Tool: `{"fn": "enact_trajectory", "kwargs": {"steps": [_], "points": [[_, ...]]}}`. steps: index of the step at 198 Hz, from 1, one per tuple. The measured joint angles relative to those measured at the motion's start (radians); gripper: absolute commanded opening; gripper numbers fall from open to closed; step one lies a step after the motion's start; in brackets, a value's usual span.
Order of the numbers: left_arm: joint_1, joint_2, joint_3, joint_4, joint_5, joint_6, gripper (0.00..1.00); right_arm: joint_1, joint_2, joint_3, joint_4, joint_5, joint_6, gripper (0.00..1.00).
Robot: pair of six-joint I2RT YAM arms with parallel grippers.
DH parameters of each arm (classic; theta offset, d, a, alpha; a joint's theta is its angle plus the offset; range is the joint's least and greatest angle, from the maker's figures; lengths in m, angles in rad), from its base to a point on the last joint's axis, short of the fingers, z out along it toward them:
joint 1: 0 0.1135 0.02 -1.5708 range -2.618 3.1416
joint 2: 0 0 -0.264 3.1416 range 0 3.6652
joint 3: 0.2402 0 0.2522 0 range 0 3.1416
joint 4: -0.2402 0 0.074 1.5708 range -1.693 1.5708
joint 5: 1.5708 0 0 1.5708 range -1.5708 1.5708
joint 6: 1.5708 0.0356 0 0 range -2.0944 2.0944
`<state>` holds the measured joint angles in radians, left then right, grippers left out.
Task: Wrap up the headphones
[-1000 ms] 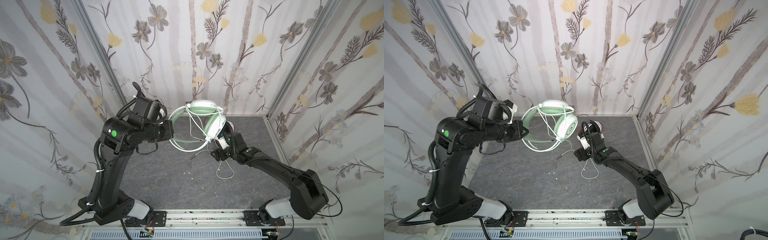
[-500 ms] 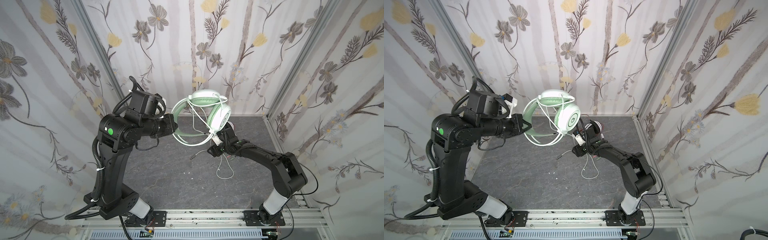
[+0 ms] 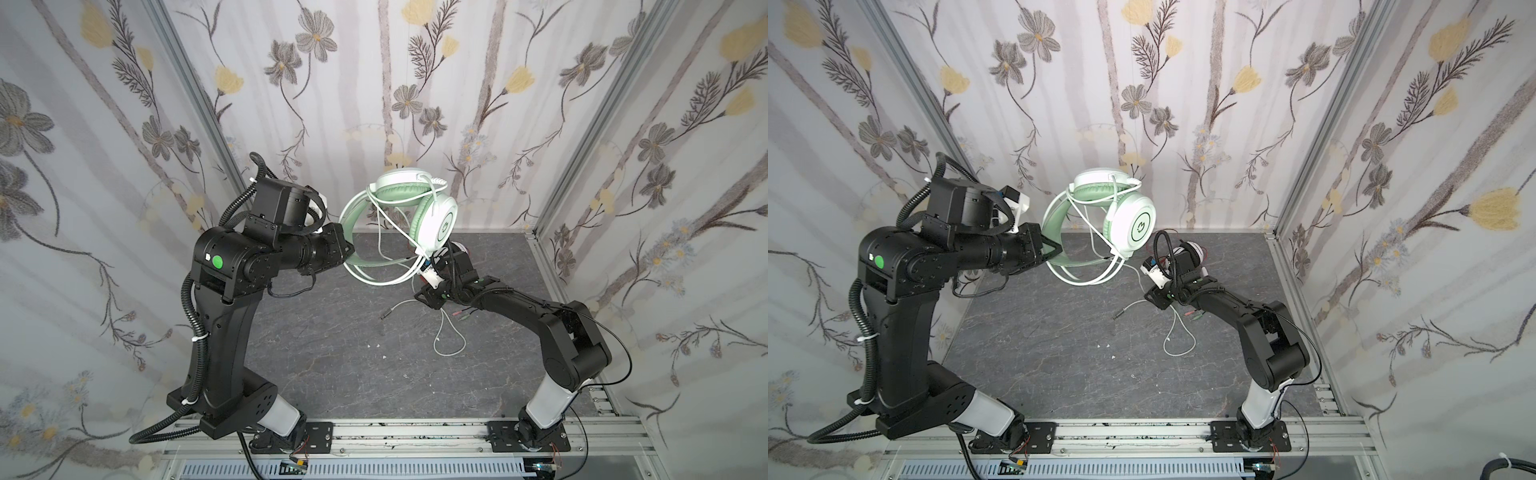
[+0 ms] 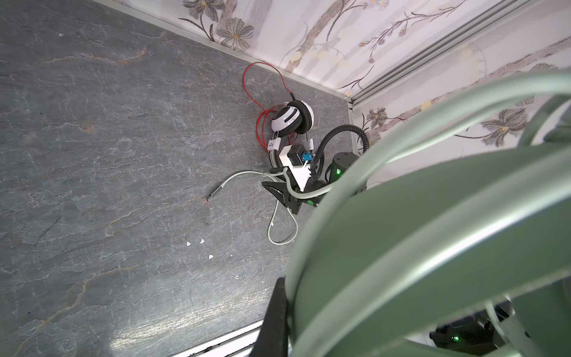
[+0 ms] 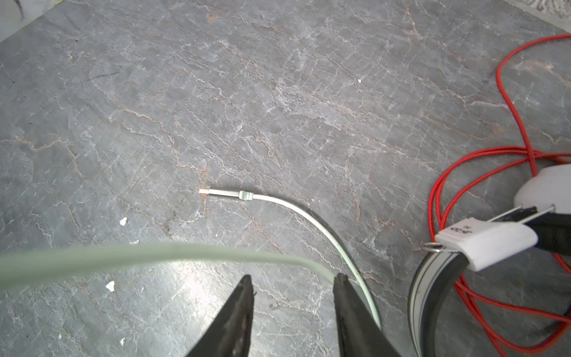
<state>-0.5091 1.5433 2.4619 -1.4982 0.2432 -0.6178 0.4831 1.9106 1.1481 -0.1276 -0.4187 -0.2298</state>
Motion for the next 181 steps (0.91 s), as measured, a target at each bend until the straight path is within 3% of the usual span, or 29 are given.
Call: {"fn": "enact_trajectory", "kwargs": {"steps": [122,146,165,181], "points": [[0.027,-0.005,0.001,0.006,0.043,-0.039,0.0,0.015,0.098,0.081,-0.027,-0.174,-0.069,0.55],[0.034,-0.003,0.001,0.011,0.057,-0.041,0.0,0.014,0.106,0.089,-0.035,-0.217,-0.067,0.45],[0.04,0.0,0.001,0.023,0.07,-0.045,0.0,0.014,0.12,0.105,-0.032,-0.237,-0.051,0.26],[0.047,0.001,0.001,0.032,0.08,-0.045,0.0,0.014,0.132,0.111,-0.019,-0.244,-0.033,0.31]]}}
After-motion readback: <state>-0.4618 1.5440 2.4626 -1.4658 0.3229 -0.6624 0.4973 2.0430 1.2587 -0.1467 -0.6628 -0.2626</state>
